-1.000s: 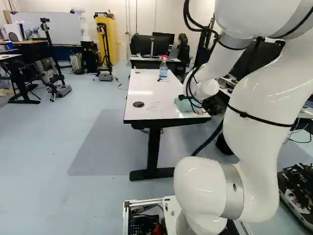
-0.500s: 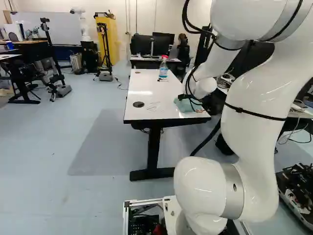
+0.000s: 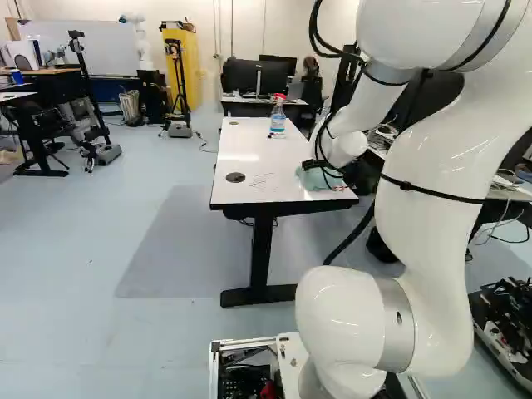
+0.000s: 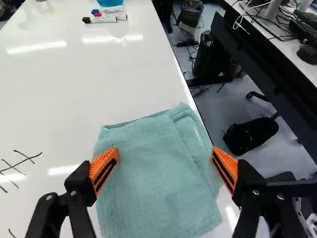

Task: Clean the table with the green towel

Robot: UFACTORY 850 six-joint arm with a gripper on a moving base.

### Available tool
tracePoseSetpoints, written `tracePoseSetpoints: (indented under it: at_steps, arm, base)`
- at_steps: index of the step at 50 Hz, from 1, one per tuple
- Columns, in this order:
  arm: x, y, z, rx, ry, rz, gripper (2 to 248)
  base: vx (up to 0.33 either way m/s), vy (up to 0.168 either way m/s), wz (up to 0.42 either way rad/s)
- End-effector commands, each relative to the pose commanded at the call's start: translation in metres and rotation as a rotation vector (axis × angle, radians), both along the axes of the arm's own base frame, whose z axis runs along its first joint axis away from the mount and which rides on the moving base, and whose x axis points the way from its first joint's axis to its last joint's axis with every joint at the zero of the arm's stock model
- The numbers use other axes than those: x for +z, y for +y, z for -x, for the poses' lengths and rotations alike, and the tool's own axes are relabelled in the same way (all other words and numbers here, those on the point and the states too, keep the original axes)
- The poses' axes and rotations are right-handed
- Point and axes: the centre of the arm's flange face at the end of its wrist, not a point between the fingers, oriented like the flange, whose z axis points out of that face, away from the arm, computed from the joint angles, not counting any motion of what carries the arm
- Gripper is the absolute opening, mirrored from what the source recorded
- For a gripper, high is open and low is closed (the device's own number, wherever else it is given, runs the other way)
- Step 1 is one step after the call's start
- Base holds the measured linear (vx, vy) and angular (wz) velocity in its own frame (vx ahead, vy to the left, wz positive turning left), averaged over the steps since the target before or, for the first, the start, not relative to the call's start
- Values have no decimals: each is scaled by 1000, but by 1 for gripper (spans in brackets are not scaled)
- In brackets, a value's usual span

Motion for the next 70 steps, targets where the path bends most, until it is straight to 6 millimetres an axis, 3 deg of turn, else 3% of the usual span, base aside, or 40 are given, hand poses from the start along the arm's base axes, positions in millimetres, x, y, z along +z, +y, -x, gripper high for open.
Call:
tracePoseSetpoints:
  at_steps: [3,4,9,10,14,15,19,20,24,25,30,31,44,70]
  arm:
    - [0,0,0,0,0,0,247]
    - [0,0,0,0,0,0,224]
    - [0,0,0,0,0,0,224]
    - [0,0,0,0,0,0,185]
    - [0,0,0,0,0,0,185]
    - [0,0,0,0,0,0,146]
    - [0,0,0,0,0,0,146]
    - [0,0,0,0,0,0,108]
    - [0,0,0,0,0,0,108]
    - [0,0,0,0,0,0,71]
    - [0,0,0,0,0,0,71]
    - [0,0,0,0,0,0,41]
    - [2,0,0,0,-3,1,30]
    - [30,3,-2,6,-58,19,30]
  base:
    - [0,0,0]
    - [0,0,0]
    - [0,0,0]
    - [0,0,0]
    - [0,0,0]
    - [0,0,0]
    - [0,0,0]
    - [0,0,0]
    - [0,0,0]
    - [0,0,0]
    - [0,0,0]
    - [0,0,0]
    - [0,0,0]
    - [0,0,0]
